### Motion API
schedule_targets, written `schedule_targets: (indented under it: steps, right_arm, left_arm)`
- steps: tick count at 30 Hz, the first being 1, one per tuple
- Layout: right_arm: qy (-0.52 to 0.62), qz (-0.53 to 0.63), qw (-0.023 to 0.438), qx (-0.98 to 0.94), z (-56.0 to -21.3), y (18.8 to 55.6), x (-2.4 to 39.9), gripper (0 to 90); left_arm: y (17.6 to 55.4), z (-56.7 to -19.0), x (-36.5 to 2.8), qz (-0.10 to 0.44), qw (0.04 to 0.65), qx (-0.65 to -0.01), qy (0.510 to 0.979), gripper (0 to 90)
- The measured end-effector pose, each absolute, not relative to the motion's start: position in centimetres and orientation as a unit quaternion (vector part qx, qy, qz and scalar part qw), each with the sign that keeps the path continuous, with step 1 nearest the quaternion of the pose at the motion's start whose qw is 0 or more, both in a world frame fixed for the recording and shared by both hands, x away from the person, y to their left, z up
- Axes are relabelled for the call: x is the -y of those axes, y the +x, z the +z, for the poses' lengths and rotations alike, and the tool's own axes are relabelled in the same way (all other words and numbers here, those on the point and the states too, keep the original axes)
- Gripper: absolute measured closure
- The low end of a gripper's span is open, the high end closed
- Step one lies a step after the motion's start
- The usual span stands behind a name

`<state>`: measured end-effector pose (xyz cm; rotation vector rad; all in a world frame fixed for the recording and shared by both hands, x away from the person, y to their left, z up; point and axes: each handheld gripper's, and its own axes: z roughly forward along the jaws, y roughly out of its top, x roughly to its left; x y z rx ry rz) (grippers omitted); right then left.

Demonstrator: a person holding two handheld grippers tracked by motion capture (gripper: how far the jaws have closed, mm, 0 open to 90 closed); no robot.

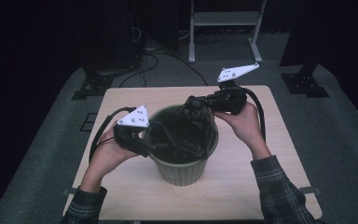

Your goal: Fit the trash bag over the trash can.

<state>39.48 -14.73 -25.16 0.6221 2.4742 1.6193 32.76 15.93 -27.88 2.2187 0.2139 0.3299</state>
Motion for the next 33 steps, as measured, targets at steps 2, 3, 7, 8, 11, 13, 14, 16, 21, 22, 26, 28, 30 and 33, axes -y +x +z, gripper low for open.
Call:
schedule_targets:
  steps: [2,3,7,8,11,13,14,16,21,22,26,28,30,33]
  right_arm:
    - [0.209,0.533,0.062,-0.817,-25.2,39.6,14.7,89.1]
    - [0.208,0.534,0.06,-0.817,-25.2,39.6,14.7,89.1]
    - [0.209,0.533,0.062,-0.817,-25.1,39.8,14.3,89.1]
    - [0.209,0.533,0.061,-0.818,-25.1,39.8,14.2,89.1]
    - [0.205,0.533,0.058,-0.819,-25.0,39.8,13.8,89.1]
    - [0.202,0.532,0.056,-0.82,-25.0,39.8,13.5,89.0]
    - [0.2,0.532,0.056,-0.821,-25.0,39.8,13.4,89.0]
    - [0.197,0.532,0.054,-0.822,-25.0,39.8,13.3,89.0]
    - [0.196,0.537,0.047,-0.819,-25.0,39.8,13.1,89.0]
    - [0.195,0.538,0.047,-0.819,-25.0,39.8,13.1,89.0]
    - [0.192,0.542,0.047,-0.817,-24.8,39.7,13.1,89.0]
    - [0.191,0.544,0.048,-0.816,-24.7,39.7,13.1,89.0]
    - [0.193,0.544,0.05,-0.815,-24.6,39.6,13.2,86.4]
    - [0.202,0.545,0.057,-0.812,-24.6,39.5,14.0,79.8]
  left_arm:
    - [32.5,-27.5,-16.3,0.135,0.438,-0.083,0.885,25.2]
    - [32.4,-27.3,-16.4,0.14,0.442,-0.084,0.882,25.2]
    - [32.5,-26.9,-15.7,0.155,0.446,-0.081,0.878,25.3]
    - [32.6,-26.8,-15.4,0.161,0.445,-0.08,0.877,25.3]
    - [33.0,-26.8,-14.5,0.171,0.45,-0.077,0.873,25.4]
    - [33.4,-26.8,-14.0,0.179,0.451,-0.074,0.871,25.6]
    - [33.7,-26.7,-13.7,0.18,0.453,-0.072,0.87,25.8]
    - [34.1,-26.6,-13.2,0.183,0.455,-0.069,0.869,27.0]
    - [35.5,-26.9,-11.9,0.168,0.452,-0.055,0.874,44.6]
    - [35.7,-27.0,-11.6,0.161,0.449,-0.053,0.877,49.9]
    - [36.1,-27.9,-10.6,0.121,0.431,-0.049,0.893,78.2]
    - [36.0,-28.3,-10.3,0.105,0.433,-0.047,0.894,86.6]
    - [35.8,-28.4,-10.6,0.104,0.44,-0.055,0.89,88.0]
    - [35.9,-28.3,-11.5,0.106,0.452,-0.07,0.883,88.6]
